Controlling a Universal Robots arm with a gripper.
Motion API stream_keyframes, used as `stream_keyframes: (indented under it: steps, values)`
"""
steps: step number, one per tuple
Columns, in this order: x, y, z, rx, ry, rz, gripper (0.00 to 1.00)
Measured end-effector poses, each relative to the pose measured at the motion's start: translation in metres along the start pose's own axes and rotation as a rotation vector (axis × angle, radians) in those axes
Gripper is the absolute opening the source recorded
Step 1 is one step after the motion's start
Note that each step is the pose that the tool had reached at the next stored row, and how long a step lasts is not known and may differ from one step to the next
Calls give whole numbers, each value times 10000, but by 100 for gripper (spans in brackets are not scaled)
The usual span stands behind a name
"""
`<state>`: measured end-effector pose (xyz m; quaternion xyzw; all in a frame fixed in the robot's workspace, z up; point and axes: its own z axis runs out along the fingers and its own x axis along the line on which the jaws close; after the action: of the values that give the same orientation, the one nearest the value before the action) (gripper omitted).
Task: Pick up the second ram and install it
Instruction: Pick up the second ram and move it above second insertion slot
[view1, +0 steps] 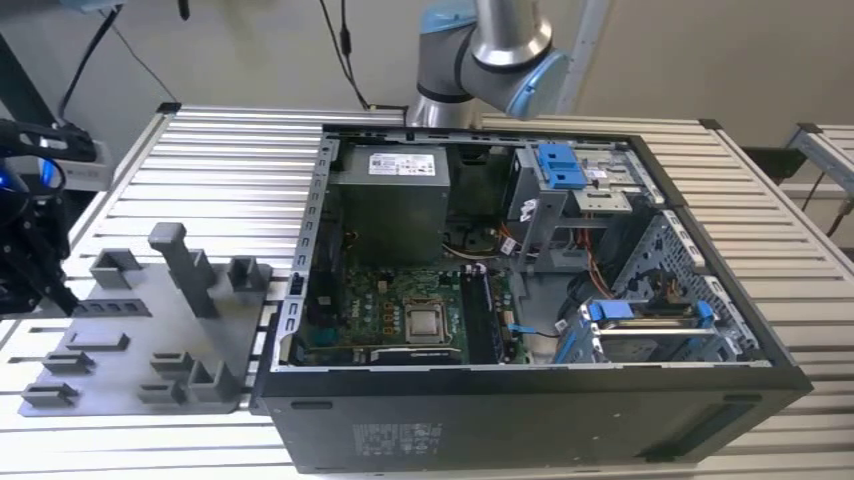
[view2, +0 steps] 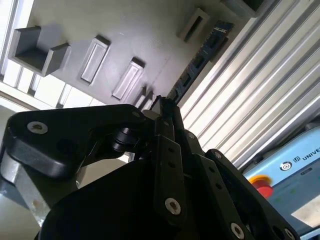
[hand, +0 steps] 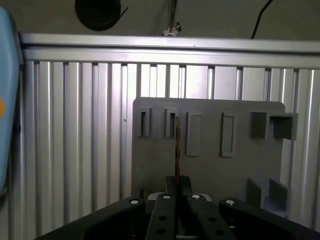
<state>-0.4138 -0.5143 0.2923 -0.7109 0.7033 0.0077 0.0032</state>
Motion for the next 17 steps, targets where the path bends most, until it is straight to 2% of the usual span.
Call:
stream_keyframes:
  steps: [17]
  values:
    - [-9, 2, -327, 1, -1, -1, 14]
